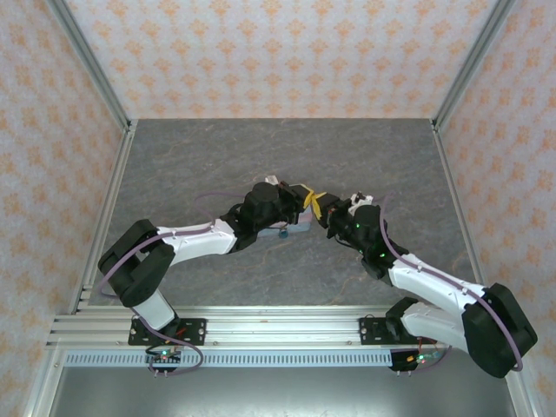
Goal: Unlock the padlock with the key
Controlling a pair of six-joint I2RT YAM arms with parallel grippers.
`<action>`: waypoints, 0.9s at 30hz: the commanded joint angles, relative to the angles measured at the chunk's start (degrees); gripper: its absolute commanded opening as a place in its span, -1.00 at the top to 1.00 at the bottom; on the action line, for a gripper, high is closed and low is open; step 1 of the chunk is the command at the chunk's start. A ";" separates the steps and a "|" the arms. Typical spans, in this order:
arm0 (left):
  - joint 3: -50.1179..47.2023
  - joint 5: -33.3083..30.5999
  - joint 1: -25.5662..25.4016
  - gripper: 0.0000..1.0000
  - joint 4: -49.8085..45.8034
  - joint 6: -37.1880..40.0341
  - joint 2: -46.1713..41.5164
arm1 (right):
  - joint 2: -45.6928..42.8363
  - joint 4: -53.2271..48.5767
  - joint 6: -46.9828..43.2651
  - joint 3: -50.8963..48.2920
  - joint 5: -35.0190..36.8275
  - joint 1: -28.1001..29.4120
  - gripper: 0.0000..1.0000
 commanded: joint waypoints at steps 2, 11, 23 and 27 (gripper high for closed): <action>0.11 -1.23 0.16 1.00 -4.18 5.67 -2.27 | -6.41 -4.82 -2.74 0.27 0.46 -2.24 0.08; 2.11 1.66 2.71 1.00 -13.44 26.12 -6.77 | -12.45 -12.92 -10.15 -0.43 -5.11 -8.39 0.02; 3.40 -0.48 3.60 1.00 -12.73 45.40 -10.61 | -2.58 4.75 0.91 -1.06 -8.30 -8.02 -0.09; 1.32 -4.12 3.53 1.00 -7.08 43.79 -10.44 | -2.53 5.50 4.55 0.20 -2.78 -2.87 -0.32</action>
